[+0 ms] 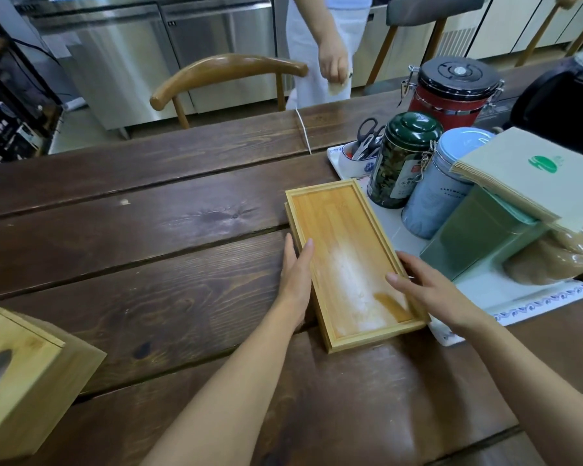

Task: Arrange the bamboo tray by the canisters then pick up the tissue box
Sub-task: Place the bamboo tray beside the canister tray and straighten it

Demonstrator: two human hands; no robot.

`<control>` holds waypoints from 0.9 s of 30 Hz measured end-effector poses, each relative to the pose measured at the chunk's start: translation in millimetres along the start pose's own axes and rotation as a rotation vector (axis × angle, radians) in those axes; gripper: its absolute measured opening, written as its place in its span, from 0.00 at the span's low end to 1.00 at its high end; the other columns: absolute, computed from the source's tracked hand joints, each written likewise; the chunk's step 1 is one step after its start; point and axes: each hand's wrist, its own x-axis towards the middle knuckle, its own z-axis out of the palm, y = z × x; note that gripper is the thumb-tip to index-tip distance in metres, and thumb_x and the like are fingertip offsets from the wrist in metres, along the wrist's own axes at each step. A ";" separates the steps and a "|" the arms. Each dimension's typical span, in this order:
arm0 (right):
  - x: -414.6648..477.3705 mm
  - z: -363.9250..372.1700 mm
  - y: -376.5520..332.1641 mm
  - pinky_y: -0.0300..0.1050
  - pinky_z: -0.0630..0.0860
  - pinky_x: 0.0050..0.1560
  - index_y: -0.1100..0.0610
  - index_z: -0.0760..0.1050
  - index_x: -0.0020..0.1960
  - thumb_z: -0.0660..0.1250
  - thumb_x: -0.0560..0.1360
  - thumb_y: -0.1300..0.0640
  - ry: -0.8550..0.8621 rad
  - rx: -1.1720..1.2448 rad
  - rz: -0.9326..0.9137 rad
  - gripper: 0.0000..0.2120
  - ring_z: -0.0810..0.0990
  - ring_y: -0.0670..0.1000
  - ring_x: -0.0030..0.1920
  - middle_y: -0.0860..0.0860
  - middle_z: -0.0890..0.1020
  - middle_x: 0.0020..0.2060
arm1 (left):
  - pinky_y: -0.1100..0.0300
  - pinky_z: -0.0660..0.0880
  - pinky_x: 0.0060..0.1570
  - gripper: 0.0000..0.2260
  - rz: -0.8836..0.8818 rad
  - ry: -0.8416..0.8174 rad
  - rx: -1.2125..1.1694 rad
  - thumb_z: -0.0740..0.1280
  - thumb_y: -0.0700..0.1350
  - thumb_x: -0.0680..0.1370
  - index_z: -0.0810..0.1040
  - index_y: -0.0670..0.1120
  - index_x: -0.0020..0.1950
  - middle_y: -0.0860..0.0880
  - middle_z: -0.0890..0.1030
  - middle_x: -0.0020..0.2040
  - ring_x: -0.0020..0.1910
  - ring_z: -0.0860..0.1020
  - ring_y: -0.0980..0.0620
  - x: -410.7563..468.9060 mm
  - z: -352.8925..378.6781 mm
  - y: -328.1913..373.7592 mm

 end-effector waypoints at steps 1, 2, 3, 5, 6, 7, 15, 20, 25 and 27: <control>7.4 1.2 -5.8 0.29 0.72 0.48 0.37 0.72 0.53 0.65 0.66 0.39 0.010 0.019 -0.001 0.16 0.77 0.35 0.52 0.35 0.79 0.51 | 0.43 0.58 0.72 0.29 0.013 -0.012 -0.016 0.59 0.59 0.77 0.51 0.59 0.76 0.52 0.60 0.77 0.74 0.60 0.48 1.5 2.0 0.4; 14.7 2.0 -9.7 0.29 0.72 0.45 0.37 0.72 0.52 0.65 0.68 0.41 0.025 0.037 0.002 0.13 0.77 0.34 0.49 0.36 0.79 0.50 | 0.42 0.60 0.71 0.27 0.030 -0.025 -0.030 0.59 0.57 0.78 0.53 0.60 0.75 0.52 0.64 0.75 0.73 0.63 0.49 2.3 4.1 0.6; 21.9 2.3 -11.2 0.32 0.71 0.44 0.40 0.72 0.54 0.65 0.70 0.43 0.039 0.046 0.009 0.12 0.77 0.35 0.49 0.39 0.78 0.51 | 0.42 0.62 0.70 0.26 0.045 -0.033 -0.047 0.59 0.55 0.79 0.55 0.60 0.75 0.52 0.67 0.74 0.71 0.66 0.49 2.8 6.1 0.5; 34.5 2.3 -11.2 0.35 0.68 0.46 0.47 0.70 0.60 0.63 0.74 0.48 0.056 0.034 0.026 0.15 0.75 0.39 0.50 0.44 0.76 0.53 | 0.41 0.64 0.69 0.24 0.056 -0.032 -0.073 0.59 0.51 0.80 0.56 0.59 0.75 0.51 0.69 0.72 0.69 0.69 0.49 2.8 9.2 -0.8; 38.7 2.4 -11.3 0.37 0.68 0.46 0.47 0.69 0.60 0.62 0.75 0.50 0.058 0.028 0.028 0.14 0.74 0.40 0.50 0.45 0.76 0.54 | 0.41 0.64 0.69 0.24 0.056 -0.031 -0.077 0.58 0.50 0.80 0.55 0.59 0.75 0.51 0.68 0.73 0.70 0.68 0.49 2.8 10.0 -2.3; 41.7 2.5 -10.8 0.39 0.67 0.47 0.47 0.68 0.59 0.61 0.76 0.52 0.060 0.020 0.026 0.12 0.74 0.43 0.51 0.45 0.75 0.54 | 0.41 0.63 0.70 0.25 0.056 -0.032 -0.077 0.58 0.49 0.80 0.53 0.59 0.76 0.50 0.67 0.74 0.71 0.67 0.49 2.9 10.6 -3.8; 45.8 8.0 -7.3 0.35 0.66 0.46 0.44 0.66 0.62 0.54 0.79 0.55 0.097 -0.014 0.025 0.13 0.73 0.39 0.48 0.40 0.75 0.52 | 0.43 0.61 0.72 0.27 0.031 -0.027 -0.116 0.55 0.43 0.81 0.49 0.58 0.76 0.49 0.63 0.75 0.72 0.65 0.48 2.6 8.8 -6.6; 43.7 11.0 -12.9 0.34 0.65 0.45 0.36 0.65 0.53 0.54 0.79 0.54 0.106 -0.034 0.039 0.12 0.72 0.31 0.44 0.29 0.71 0.46 | 0.43 0.62 0.71 0.26 0.035 -0.023 -0.122 0.55 0.42 0.81 0.50 0.58 0.76 0.49 0.65 0.75 0.71 0.66 0.49 1.5 8.5 -4.4; 44.5 10.9 -14.5 0.44 0.68 0.51 0.39 0.67 0.55 0.55 0.79 0.52 0.091 -0.064 0.036 0.09 0.74 0.38 0.47 0.34 0.74 0.46 | 0.43 0.63 0.71 0.27 0.037 -0.018 -0.092 0.55 0.42 0.81 0.50 0.59 0.76 0.48 0.66 0.74 0.70 0.67 0.48 -0.2 8.7 -3.3; 45.2 11.4 -14.4 0.46 0.69 0.53 0.44 0.67 0.59 0.54 0.79 0.53 0.104 -0.064 0.033 0.10 0.74 0.42 0.49 0.41 0.76 0.49 | 0.43 0.63 0.70 0.27 0.039 -0.017 -0.075 0.55 0.42 0.81 0.50 0.58 0.76 0.48 0.66 0.74 0.70 0.67 0.48 -0.9 8.9 -2.9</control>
